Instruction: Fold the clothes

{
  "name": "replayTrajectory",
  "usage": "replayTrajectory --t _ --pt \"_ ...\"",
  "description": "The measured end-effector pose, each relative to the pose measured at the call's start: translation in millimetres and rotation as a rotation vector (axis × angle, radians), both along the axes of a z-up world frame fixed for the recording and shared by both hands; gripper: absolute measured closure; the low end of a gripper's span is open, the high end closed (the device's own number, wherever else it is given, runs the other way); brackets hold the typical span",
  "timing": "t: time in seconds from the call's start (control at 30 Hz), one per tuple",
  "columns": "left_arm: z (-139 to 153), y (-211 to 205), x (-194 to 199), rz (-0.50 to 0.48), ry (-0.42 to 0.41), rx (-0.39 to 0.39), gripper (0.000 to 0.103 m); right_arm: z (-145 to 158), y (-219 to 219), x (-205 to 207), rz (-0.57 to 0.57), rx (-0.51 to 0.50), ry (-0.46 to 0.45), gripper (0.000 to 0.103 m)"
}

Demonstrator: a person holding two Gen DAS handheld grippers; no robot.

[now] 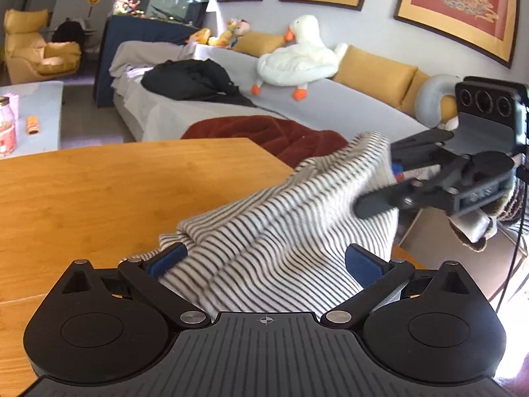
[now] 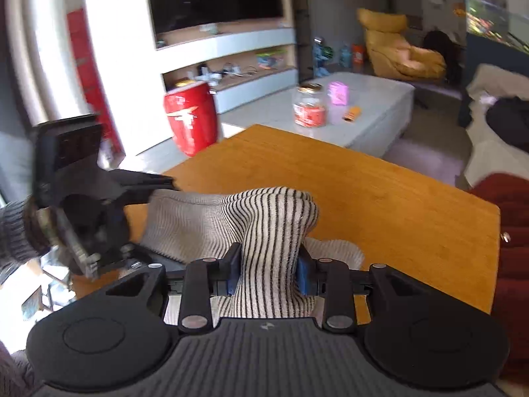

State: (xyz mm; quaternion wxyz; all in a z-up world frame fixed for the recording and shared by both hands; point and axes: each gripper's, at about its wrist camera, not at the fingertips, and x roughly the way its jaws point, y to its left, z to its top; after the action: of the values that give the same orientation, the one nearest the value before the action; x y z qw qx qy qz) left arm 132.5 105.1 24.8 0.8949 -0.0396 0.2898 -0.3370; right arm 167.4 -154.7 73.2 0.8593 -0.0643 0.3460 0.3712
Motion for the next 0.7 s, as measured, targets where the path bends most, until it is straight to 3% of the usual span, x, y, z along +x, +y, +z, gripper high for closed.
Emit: replayTrajectory --t 0.07,0.23,0.3,0.43,0.5,0.6,0.67,0.7 --pt "-2 -9 -3 -0.004 -0.001 0.031 0.000 -16 -3 21 -0.103 -0.009 0.060 0.064" --pt "10 -4 -2 0.096 -0.030 0.067 0.000 -47 -2 49 -0.243 0.000 0.123 0.018" --pt "25 1 -1 0.134 -0.071 0.062 0.000 -54 -4 51 -0.280 0.014 0.141 0.009" --pt "59 -10 -5 0.107 -0.232 0.055 0.000 -53 -8 44 -0.316 0.011 0.125 0.006" --pt "66 -23 -2 0.043 -0.286 0.091 0.000 -48 -10 38 -0.346 0.016 0.117 0.005" --pt "50 -49 23 -0.016 -0.213 0.198 0.000 -36 -13 26 -0.408 0.022 0.037 0.005" --pt "28 -60 41 -0.013 -0.125 0.286 0.001 -18 -6 14 -0.392 0.017 -0.091 0.014" --pt "18 -63 48 -0.011 -0.085 0.317 0.001 -8 -1 11 -0.369 0.001 -0.159 0.025"
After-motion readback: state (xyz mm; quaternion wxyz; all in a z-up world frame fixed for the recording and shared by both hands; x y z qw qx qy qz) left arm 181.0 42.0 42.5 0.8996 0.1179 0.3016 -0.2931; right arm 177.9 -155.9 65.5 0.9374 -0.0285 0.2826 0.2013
